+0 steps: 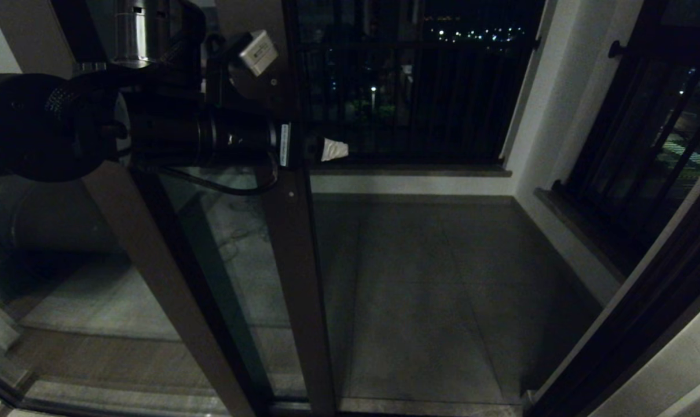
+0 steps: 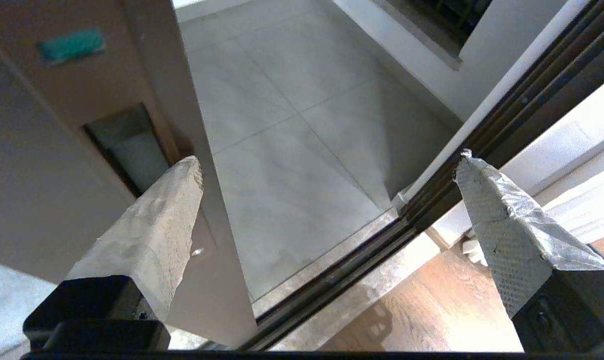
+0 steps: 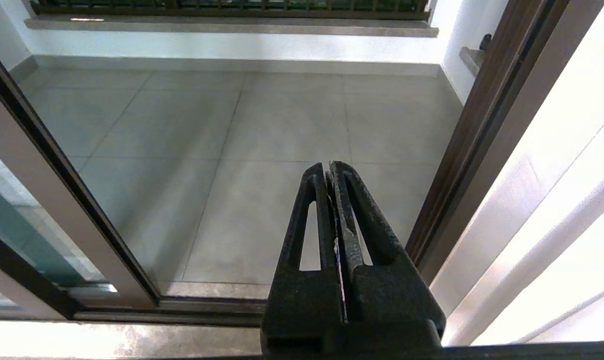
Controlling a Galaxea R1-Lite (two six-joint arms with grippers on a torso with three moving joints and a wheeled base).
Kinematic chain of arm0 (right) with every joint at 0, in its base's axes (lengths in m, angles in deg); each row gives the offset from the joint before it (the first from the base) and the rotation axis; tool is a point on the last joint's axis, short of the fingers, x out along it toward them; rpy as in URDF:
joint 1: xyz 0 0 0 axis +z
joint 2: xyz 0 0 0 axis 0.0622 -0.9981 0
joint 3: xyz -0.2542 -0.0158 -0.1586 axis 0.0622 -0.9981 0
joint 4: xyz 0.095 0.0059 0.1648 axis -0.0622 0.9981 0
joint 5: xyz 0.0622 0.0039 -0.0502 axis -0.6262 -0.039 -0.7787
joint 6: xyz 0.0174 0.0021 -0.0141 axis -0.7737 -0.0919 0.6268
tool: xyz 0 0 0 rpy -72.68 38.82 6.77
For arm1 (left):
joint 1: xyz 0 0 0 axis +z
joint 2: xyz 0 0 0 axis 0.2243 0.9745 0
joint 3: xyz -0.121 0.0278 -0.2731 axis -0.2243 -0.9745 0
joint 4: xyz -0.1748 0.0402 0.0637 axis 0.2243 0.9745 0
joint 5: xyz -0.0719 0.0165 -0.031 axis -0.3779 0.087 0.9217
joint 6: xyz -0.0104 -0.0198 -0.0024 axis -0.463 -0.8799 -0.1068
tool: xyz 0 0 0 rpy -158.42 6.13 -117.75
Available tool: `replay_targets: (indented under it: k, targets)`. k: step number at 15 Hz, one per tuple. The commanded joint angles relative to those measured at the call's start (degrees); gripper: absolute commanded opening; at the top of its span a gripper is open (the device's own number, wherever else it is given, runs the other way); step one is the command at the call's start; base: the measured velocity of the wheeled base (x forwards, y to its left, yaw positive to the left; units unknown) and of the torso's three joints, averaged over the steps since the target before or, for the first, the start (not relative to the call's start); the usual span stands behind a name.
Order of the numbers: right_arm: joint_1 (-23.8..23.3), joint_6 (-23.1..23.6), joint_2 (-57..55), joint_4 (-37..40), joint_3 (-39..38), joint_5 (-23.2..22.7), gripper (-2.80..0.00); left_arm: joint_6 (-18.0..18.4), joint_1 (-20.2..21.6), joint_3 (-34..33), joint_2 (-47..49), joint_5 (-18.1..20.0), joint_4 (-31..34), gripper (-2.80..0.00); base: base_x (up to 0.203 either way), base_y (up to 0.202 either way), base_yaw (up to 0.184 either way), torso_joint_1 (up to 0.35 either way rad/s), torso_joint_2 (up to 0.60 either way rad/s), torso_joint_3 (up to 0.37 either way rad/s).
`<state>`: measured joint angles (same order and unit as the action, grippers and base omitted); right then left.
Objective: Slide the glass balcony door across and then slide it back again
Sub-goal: Close the slid door
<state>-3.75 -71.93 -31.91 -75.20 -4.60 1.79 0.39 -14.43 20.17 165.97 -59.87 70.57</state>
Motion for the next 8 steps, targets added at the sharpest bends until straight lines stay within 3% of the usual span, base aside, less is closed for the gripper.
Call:
replay_targets:
  k: [1, 8]
  targets:
    - [0.0, 0.1, -0.1, 0.0, 0.0, 0.0, -2.8, 0.0, -0.4, 0.6, 0.6, 0.0, 0.0, 0.0, 0.0, 0.0, 0.0, 0.0, 0.0, 0.0]
    - [0.0, 0.1, -0.1, 0.0, 0.0, 0.0, -2.8, -0.7, 0.4, -2.5, -3.6, -0.1, 0.5, 0.0, 0.0, 0.0, 0.0, 0.0, 0.0, 0.0]
